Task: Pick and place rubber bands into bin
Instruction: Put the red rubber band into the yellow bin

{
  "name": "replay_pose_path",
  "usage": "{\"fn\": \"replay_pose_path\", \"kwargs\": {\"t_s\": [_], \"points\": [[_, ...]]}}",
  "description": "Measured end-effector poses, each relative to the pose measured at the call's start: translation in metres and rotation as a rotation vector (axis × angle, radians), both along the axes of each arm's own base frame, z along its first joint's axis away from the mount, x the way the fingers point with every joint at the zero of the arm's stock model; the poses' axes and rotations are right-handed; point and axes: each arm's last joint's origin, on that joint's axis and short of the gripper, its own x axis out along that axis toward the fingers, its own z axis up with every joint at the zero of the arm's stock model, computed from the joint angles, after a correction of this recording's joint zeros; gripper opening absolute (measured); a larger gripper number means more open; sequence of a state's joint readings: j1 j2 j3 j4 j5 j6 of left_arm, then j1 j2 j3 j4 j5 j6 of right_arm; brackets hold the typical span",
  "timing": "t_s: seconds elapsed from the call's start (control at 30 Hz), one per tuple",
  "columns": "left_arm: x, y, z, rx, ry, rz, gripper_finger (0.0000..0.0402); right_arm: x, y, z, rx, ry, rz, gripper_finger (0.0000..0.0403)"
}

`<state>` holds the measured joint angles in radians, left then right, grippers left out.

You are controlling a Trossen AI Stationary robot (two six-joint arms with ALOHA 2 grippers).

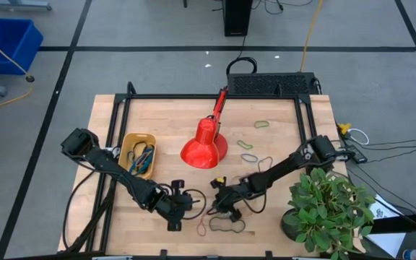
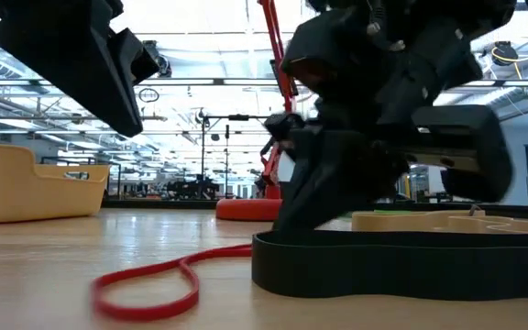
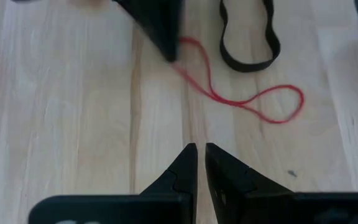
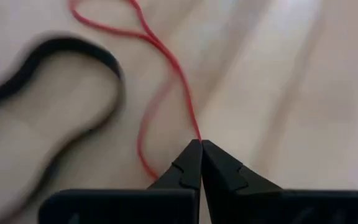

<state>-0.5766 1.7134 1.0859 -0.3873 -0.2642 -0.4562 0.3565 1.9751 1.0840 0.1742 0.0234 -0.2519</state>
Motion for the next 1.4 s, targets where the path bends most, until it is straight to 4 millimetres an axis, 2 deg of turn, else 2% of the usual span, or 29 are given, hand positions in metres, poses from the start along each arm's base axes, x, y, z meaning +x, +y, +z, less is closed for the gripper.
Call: {"fn": "replay_pose_path", "kwargs": {"t_s": [0.37,0.53,0.63,0.87,1.0,1.27,1.4], "points": [[0.005,0.003,0.002,-0.003,-0.037,0.036,0.0040,-0.004,-0.010,0.063,-0.034,-0.193,-0.117,0.0000],[0.010,0.012,0.002,0.019,-0.059,0.091,0.0045,-0.006,-0.012,0.079,-0.045,-0.258,-0.144,0.0000],[0.013,0.016,0.003,0.014,-0.070,0.108,0.0067,-0.006,-0.012,0.083,-0.047,-0.281,-0.140,0.0000],[0.017,0.023,0.003,-0.018,-0.072,0.172,0.0159,-0.007,-0.012,0.080,-0.058,-0.259,-0.139,0.0000],[0.019,0.025,0.003,-0.023,-0.076,0.184,0.0192,-0.006,-0.013,0.081,-0.058,-0.262,-0.142,0.0000],[0.033,0.029,0.013,-0.106,-0.224,0.257,0.0209,-0.004,-0.020,0.081,-0.061,-0.262,-0.160,0.0000],[0.036,0.034,0.014,-0.107,-0.229,0.273,0.0209,-0.004,-0.020,0.081,-0.062,-0.263,-0.160,0.0000]]}}
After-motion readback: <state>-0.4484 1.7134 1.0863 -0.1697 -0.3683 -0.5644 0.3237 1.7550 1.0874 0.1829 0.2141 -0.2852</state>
